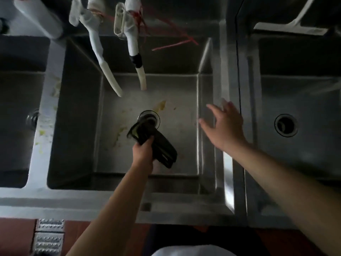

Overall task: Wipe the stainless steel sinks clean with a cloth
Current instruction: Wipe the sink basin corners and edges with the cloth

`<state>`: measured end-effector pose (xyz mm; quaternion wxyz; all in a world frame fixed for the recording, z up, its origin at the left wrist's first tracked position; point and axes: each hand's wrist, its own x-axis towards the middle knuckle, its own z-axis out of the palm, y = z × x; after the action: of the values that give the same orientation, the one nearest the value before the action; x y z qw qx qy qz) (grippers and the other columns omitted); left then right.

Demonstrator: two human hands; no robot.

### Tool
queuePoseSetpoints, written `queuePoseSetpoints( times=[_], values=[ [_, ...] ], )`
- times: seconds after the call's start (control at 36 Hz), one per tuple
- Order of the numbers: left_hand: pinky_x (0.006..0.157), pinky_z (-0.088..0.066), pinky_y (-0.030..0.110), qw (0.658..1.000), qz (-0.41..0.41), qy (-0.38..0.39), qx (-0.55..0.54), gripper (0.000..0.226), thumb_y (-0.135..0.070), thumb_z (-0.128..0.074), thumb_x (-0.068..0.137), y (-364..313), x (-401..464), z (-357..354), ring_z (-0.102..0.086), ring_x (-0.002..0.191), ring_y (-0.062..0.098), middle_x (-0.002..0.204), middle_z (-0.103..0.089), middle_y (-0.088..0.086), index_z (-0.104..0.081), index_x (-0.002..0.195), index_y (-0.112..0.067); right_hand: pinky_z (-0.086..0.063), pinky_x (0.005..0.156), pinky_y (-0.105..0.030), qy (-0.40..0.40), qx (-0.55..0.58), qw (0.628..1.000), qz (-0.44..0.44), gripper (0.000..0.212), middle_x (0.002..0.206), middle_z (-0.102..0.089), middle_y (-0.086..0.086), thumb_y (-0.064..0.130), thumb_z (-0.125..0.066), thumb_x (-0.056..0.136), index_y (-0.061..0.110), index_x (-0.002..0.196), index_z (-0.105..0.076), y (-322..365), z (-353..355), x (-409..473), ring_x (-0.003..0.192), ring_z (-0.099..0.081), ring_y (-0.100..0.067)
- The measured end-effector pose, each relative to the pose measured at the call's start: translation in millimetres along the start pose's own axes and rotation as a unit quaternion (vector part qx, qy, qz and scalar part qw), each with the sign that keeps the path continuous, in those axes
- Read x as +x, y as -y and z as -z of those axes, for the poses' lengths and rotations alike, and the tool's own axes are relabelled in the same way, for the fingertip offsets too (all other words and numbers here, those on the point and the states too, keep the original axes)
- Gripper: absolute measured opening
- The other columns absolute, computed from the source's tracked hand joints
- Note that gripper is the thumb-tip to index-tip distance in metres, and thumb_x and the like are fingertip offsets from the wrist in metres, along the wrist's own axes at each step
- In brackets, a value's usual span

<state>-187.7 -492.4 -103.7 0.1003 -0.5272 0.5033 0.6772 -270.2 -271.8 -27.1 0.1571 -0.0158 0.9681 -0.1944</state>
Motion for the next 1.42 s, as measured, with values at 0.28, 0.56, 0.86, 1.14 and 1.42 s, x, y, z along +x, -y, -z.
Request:
queuePoseSetpoints(
  times=[0.28, 0.56, 0.86, 1.14, 1.42],
  values=[
    [0.088, -0.045, 0.034, 0.873, -0.262, -0.126, 0.392, 0.039, -0.002, -0.046, 0.090, -55, 190, -43, -0.058, 0.111, 0.028, 0.123, -0.060, 0.006, -0.055, 0.124, -0.018, -0.003, 0.115, -0.067, -0.041, -0.228, 0.971, 0.058, 0.079, 0.167, -0.001, -0.003, 0.075, -0.025, 0.087, 0.039, 0.156, -0.007, -42, -24, 118, 0.153, 0.004, -0.023],
    [0.117, 0.017, 0.057, 0.697, -0.290, -0.057, 0.653, 0.086, -0.069, -0.036, 0.091, 33, 239, -140, 0.013, 0.151, 0.036, 0.166, 0.010, 0.012, 0.002, 0.158, -0.029, -0.012, 0.115, -0.064, -0.142, -0.201, 0.966, 0.074, 0.072, 0.162, -0.026, -0.004, 0.052, -0.047, 0.085, 0.026, 0.151, -0.034, -46, -31, 121, 0.152, -0.013, -0.020],
    [0.120, 0.005, 0.053, 0.581, -0.377, 0.098, 0.715, 0.070, -0.063, -0.031, 0.092, 86, 203, -107, -0.002, 0.153, 0.026, 0.167, -0.007, 0.001, -0.007, 0.155, -0.044, -0.013, 0.114, -0.065, -0.127, -0.225, 0.964, 0.065, 0.076, 0.163, -0.024, -0.006, 0.042, -0.045, 0.082, 0.022, 0.154, -0.029, -39, -26, 120, 0.153, -0.012, -0.022],
    [0.116, 0.012, 0.063, 0.723, -0.270, -0.098, 0.628, 0.083, -0.072, -0.028, 0.091, -37, 307, -224, 0.015, 0.150, 0.038, 0.166, 0.010, 0.011, 0.003, 0.157, -0.034, -0.008, 0.117, -0.064, -0.091, -0.211, 0.972, 0.051, 0.081, 0.165, -0.018, -0.004, 0.037, -0.045, 0.083, 0.017, 0.157, -0.020, -37, -22, 120, 0.153, -0.007, -0.019],
    [0.116, 0.018, 0.057, 0.566, -0.359, 0.133, 0.730, 0.073, -0.055, -0.034, 0.094, -30, 266, -263, 0.021, 0.150, 0.029, 0.166, 0.011, 0.001, 0.000, 0.157, -0.038, -0.010, 0.115, -0.066, -0.060, -0.225, 0.972, 0.036, 0.083, 0.165, -0.016, -0.005, 0.040, -0.041, 0.082, 0.016, 0.158, -0.017, -36, -19, 120, 0.154, -0.005, -0.021]
  ],
)
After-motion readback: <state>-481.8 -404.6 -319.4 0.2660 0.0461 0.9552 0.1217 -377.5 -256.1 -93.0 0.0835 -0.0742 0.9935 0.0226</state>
